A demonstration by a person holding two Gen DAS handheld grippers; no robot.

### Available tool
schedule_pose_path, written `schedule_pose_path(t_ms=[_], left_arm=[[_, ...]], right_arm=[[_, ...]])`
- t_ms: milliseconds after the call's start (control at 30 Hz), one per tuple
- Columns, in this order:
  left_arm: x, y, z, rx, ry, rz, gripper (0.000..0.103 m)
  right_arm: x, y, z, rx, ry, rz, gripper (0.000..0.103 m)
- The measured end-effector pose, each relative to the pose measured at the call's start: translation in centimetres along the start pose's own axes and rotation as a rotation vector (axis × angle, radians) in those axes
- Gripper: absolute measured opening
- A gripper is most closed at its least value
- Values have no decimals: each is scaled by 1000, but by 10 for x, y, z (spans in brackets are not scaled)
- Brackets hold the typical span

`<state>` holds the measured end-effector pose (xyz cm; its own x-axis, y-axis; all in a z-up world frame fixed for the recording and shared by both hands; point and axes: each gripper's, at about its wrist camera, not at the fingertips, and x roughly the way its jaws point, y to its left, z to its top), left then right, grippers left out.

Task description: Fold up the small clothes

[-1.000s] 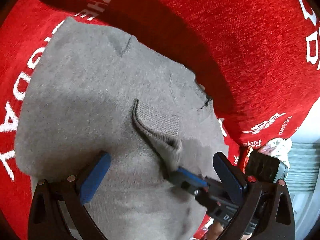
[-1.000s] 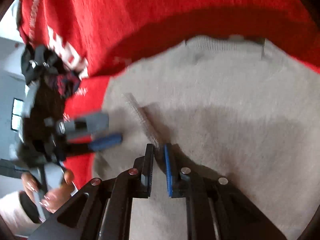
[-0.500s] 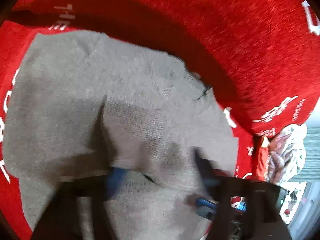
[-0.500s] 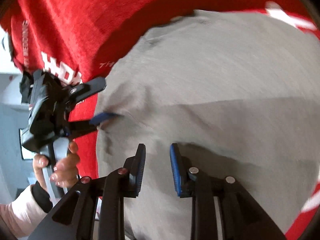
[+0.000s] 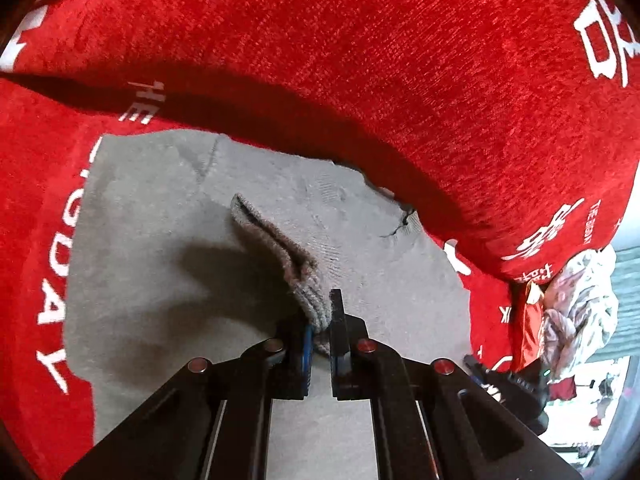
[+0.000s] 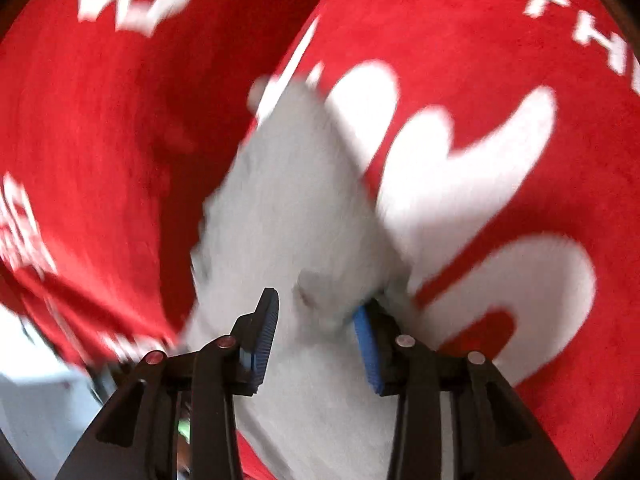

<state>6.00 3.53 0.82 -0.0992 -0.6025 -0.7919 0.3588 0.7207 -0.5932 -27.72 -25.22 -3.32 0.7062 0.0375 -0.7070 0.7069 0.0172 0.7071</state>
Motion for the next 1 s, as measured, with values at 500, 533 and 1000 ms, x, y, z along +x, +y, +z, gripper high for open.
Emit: schedule_pose_path(t_ms=[500,533,1000], left_arm=[[25,21,-36,16,67,107,8],[25,20,-36,19,66,112,8],[5,24,-49,12,35,214,8]], right_arm=[[-24,27,17,-353,43,-204,28],[-19,26,25,-325,38,-204,35],[31,46,45,-508,120,-359,8]])
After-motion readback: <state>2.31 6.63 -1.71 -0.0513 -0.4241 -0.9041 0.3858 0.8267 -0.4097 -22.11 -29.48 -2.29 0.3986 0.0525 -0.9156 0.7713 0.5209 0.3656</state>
